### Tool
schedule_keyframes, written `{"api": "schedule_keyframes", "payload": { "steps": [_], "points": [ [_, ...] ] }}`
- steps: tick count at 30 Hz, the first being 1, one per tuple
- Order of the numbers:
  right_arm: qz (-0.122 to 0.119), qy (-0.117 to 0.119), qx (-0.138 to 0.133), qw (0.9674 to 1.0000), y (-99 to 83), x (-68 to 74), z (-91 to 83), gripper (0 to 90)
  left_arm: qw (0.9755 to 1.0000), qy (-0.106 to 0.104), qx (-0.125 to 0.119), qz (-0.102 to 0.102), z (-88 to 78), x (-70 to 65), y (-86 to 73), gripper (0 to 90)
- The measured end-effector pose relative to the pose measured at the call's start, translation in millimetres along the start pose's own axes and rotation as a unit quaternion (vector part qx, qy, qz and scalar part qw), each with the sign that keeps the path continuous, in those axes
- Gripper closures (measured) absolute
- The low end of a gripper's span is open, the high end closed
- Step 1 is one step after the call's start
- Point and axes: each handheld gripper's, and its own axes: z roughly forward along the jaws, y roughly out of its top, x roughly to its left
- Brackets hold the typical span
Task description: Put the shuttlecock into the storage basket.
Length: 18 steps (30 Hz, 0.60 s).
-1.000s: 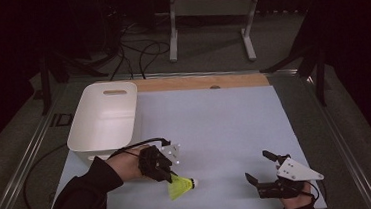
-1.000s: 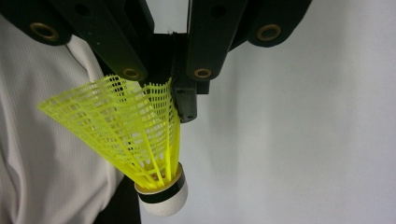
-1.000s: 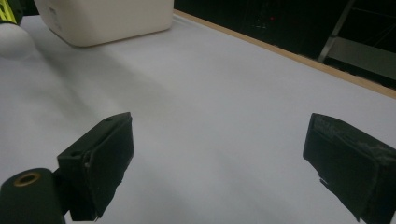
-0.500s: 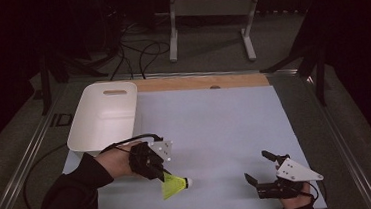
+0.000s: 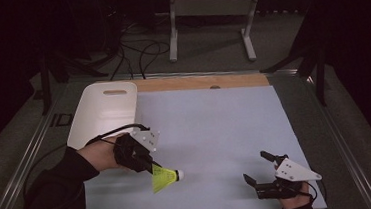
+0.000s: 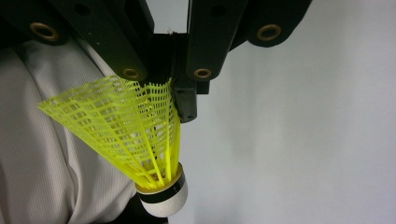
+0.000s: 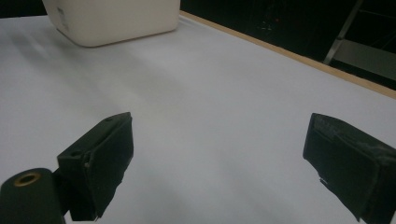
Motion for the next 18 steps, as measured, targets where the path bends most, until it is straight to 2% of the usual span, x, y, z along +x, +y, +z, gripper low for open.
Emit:
{"api": "schedule_keyframes", "payload": {
  "steps": [10,12,18],
  "points": [
    [-0.001,-0.001,0.001,1.0,0.0,-0.6,-0.3,8.5,0.9999,0.013,-0.007,-0.002,-19.4,-0.4,-5.2,89.7],
    [-0.001,-0.002,0.001,1.0,0.1,-0.3,-0.4,8.5,0.9998,0.017,-0.009,-0.004,-28.0,0.2,-6.5,89.7],
    [0.001,-0.002,0.0,1.0,-0.1,-0.9,-0.5,8.5,0.9989,0.042,-0.023,-0.003,-45.8,2.6,-9.8,89.7]
  ]
}}
